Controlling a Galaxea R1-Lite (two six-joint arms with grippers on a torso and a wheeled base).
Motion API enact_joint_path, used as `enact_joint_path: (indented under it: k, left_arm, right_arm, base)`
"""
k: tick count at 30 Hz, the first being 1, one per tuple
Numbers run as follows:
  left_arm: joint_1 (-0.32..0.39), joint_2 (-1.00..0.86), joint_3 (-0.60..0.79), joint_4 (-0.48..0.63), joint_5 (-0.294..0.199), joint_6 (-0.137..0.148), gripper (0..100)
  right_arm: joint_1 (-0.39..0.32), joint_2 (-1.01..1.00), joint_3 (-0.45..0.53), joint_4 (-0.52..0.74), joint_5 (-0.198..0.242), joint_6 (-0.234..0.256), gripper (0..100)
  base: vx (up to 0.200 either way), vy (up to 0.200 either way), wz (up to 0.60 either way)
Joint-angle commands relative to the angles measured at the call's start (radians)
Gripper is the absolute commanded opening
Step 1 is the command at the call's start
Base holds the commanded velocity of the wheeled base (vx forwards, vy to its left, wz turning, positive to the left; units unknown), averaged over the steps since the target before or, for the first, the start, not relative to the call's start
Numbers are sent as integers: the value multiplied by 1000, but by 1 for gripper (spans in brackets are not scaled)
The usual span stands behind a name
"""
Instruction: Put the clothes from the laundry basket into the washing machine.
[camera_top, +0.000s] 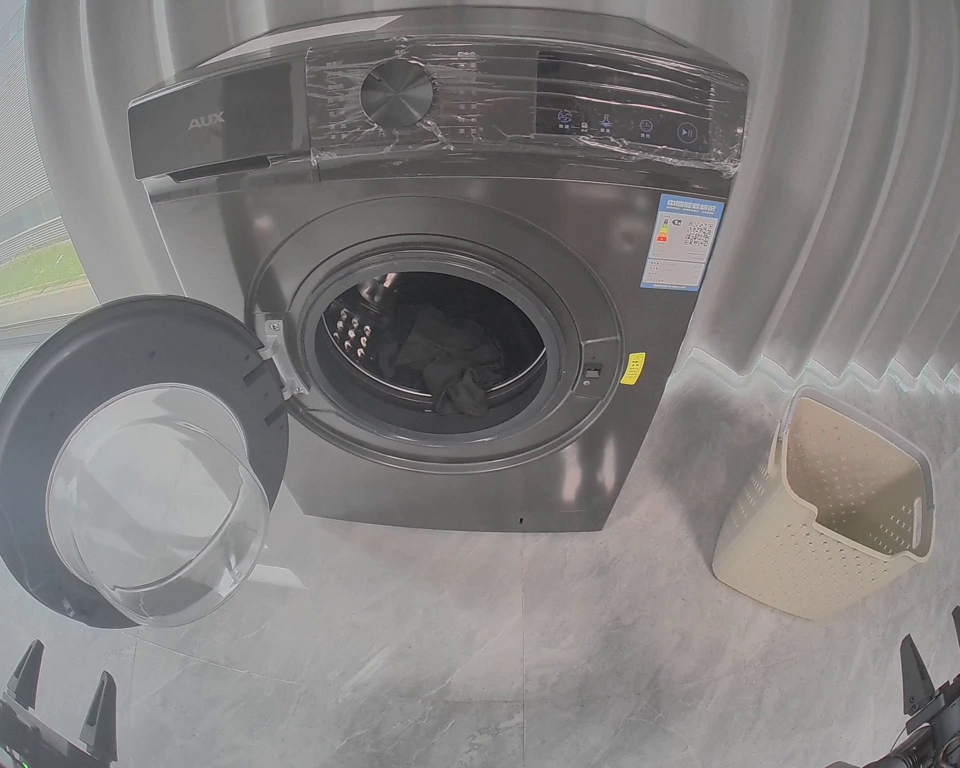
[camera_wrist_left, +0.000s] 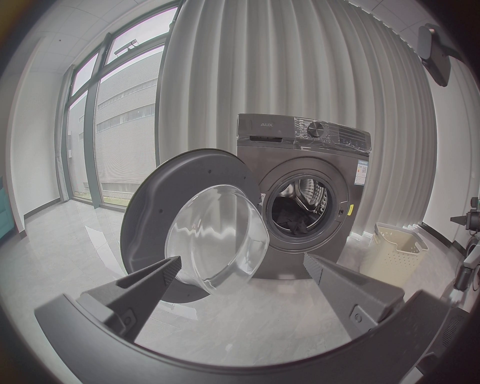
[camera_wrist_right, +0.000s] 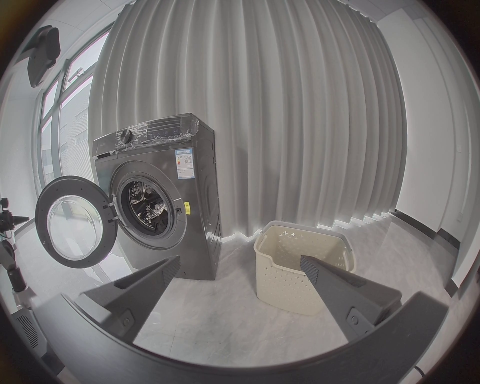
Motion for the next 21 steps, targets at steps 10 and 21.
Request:
enact_joint_path:
  k: [10,21]
  left_arm:
    - [0,-10,16,-1,1,-1,100]
    - [0,-10,16,-1,1,-3,100]
  right_arm:
    - [0,-12,18,-1,0,0,100]
    - [2,-12,18,0,3,-10,100]
  base:
    - [0,0,0]
    - [109,0,0]
